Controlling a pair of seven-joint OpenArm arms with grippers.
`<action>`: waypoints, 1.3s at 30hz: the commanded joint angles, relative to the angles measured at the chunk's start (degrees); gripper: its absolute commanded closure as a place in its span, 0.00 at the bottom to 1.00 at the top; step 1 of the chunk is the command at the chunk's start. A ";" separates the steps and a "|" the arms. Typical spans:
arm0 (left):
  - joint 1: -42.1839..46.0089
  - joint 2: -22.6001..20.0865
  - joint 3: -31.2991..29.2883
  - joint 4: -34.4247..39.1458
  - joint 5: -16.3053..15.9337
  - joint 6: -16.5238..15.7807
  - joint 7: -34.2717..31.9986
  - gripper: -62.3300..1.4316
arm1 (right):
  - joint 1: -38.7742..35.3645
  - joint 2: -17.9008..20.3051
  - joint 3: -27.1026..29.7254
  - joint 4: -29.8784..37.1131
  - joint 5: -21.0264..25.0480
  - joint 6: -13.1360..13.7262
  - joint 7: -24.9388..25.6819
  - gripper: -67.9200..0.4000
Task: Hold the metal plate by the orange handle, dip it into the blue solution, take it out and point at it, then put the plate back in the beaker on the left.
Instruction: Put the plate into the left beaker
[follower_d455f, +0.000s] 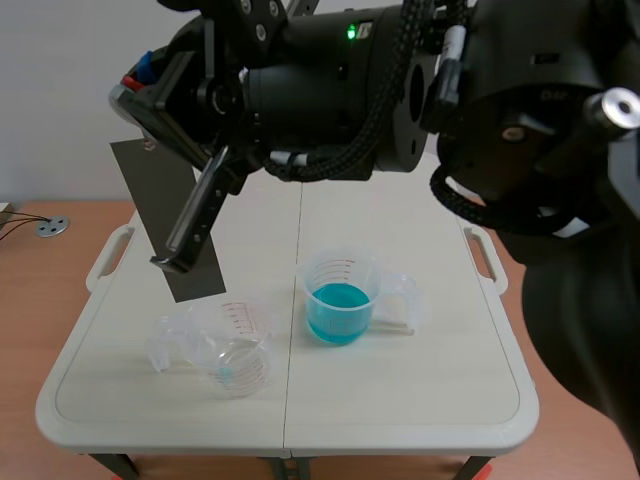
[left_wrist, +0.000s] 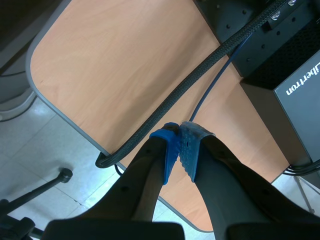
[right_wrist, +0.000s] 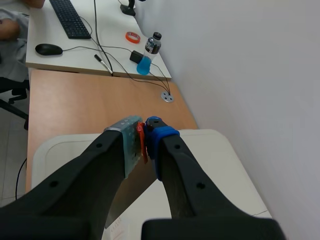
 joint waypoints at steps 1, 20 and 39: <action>0.48 -0.02 -0.26 0.92 -0.17 -0.11 -0.31 0.95 | 0.85 -0.63 0.02 0.28 0.33 -0.20 0.66 0.97; 0.48 0.00 -0.26 0.92 -0.22 -0.13 0.09 0.95 | 0.85 -0.63 0.02 -7.50 0.15 -0.20 1.99 0.97; 0.48 -0.02 -0.26 0.92 -0.33 -0.13 0.09 0.95 | 0.55 -0.61 0.02 -19.30 0.11 -0.20 8.28 0.97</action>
